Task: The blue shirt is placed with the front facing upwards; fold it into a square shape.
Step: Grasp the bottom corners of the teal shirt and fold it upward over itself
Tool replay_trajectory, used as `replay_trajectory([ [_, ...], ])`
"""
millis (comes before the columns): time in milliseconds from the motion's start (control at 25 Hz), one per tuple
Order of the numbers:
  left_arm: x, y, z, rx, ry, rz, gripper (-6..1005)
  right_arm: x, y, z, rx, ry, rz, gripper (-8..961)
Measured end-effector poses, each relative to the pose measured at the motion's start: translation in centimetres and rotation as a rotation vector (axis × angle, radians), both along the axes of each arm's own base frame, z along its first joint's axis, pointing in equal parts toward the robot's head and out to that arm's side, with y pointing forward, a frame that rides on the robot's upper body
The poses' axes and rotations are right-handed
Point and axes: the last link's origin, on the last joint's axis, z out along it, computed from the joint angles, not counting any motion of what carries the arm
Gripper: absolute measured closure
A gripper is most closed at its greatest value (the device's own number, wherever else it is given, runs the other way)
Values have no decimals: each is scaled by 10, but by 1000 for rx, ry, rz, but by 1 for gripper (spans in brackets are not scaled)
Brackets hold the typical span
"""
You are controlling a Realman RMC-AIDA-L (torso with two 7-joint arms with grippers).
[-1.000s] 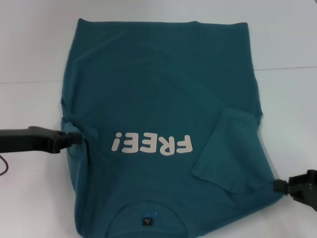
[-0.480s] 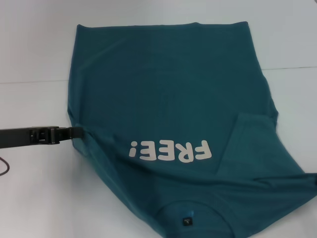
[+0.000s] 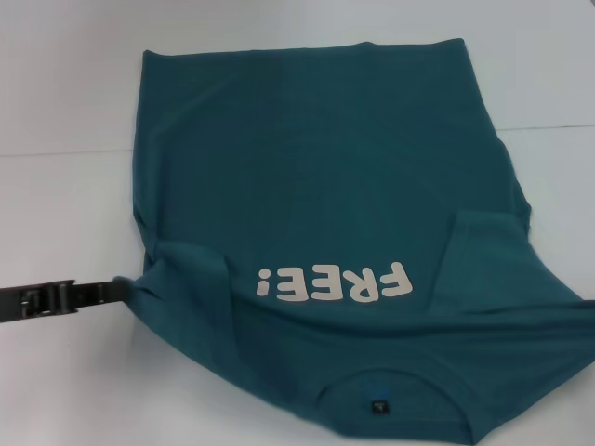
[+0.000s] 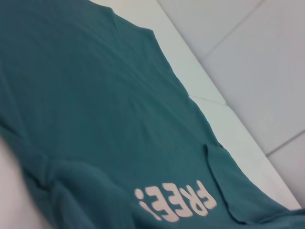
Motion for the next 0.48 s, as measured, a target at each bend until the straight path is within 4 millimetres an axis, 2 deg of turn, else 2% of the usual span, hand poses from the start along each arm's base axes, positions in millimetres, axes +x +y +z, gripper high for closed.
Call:
replay_trajectory([
  [240,-4,-4,9,26,-42,18,995,1,0,5,13,2,1,896],
  [480,-6,-7,14,32,-71,20,990,7,-10,7,6,0,-19,896],
])
